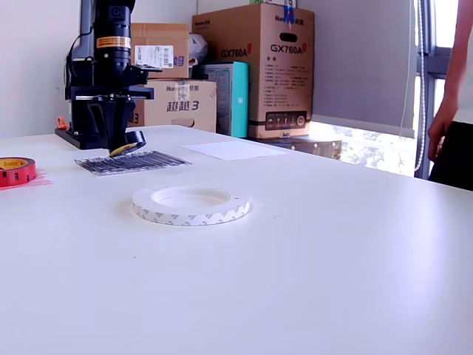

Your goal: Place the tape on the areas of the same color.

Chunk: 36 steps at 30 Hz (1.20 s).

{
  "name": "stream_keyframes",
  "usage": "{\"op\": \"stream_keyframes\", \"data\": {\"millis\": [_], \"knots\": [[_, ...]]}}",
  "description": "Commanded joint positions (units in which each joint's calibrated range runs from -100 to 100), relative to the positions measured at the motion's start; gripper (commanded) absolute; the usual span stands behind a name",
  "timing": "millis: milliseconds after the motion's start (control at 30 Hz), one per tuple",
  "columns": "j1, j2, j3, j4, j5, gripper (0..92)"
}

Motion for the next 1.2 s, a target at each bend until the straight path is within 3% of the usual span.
{"op": "stream_keyframes", "data": {"millis": [0,233,367,1167], "knots": [[0.2,-0.5,0.4,-0.2,-0.3,0.7],[0.2,-0.5,0.4,-0.2,-0.5,21.1],[0.2,-0.5,0.5,-0.2,-0.9,26.9],[0.4,-4.9,-2.3,-0.1,-1.0,27.5]]}}
